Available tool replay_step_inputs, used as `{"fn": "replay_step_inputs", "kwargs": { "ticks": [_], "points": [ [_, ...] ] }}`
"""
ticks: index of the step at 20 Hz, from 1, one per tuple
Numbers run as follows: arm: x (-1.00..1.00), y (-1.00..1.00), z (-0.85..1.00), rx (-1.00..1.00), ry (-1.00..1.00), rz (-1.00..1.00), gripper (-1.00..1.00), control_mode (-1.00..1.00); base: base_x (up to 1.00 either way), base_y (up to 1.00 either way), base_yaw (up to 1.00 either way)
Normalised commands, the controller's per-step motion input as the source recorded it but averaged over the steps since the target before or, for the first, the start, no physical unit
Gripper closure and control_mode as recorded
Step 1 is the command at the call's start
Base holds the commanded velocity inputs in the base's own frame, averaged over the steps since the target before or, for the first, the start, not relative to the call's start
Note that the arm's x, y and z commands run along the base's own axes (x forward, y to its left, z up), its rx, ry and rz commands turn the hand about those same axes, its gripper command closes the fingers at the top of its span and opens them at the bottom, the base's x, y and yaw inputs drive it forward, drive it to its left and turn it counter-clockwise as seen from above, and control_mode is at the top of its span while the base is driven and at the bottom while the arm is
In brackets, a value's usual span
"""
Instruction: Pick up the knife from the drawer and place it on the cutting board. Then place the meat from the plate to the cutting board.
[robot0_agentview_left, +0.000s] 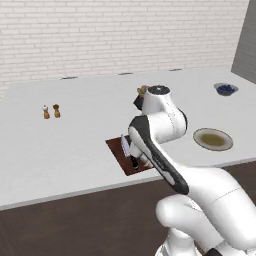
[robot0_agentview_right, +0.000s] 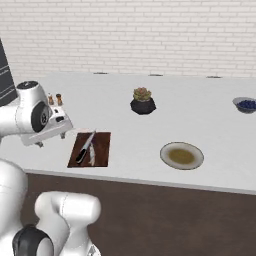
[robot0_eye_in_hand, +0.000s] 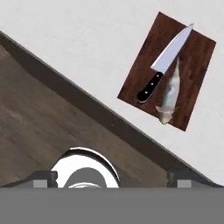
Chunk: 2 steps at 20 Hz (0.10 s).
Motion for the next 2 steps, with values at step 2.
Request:
{"fn": "replay_step_inputs", "kwargs": {
  "ticks": [2],
  "points": [
    [-1.0, 0.9, 0.0, -0.18, -0.02, 0.0, -1.0, -1.0, 0.0, 0.0, 0.0]
  ]
}}
